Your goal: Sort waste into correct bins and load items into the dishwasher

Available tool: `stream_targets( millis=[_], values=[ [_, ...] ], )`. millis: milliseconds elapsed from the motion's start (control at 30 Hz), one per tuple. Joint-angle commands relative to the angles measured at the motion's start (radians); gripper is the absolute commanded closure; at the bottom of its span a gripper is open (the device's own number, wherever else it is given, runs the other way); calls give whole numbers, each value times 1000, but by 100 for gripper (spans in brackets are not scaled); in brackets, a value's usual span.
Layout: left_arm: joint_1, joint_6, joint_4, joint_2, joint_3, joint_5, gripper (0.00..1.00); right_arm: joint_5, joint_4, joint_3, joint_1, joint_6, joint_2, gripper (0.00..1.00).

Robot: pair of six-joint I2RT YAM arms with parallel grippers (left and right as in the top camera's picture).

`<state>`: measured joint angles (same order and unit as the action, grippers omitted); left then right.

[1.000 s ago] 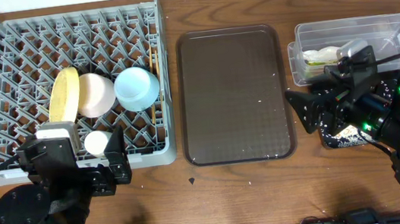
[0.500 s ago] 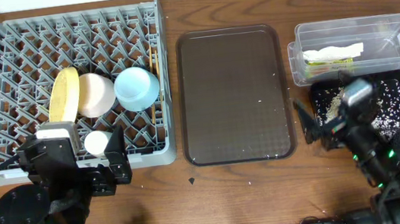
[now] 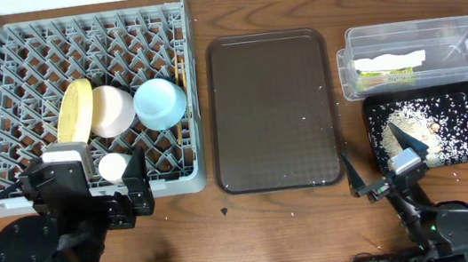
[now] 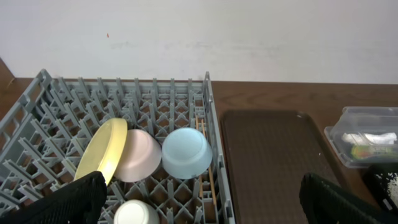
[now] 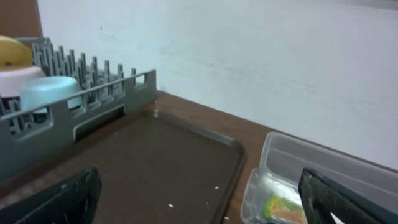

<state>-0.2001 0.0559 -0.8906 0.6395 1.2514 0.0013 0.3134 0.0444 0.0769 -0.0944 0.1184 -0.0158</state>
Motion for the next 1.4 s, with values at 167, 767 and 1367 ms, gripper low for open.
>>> stream_targets(
  millis=[167,767,1367],
  values=[
    [-4,9,0,0,1,7,1,-29,-51,-72,11,44,11,1],
    [-4,9,0,0,1,7,1,-28,5,-71,11,43,9,1],
    [182,-13,84,-118,-227,89,0,-28,5,-71,11,43,9,1]
  ],
)
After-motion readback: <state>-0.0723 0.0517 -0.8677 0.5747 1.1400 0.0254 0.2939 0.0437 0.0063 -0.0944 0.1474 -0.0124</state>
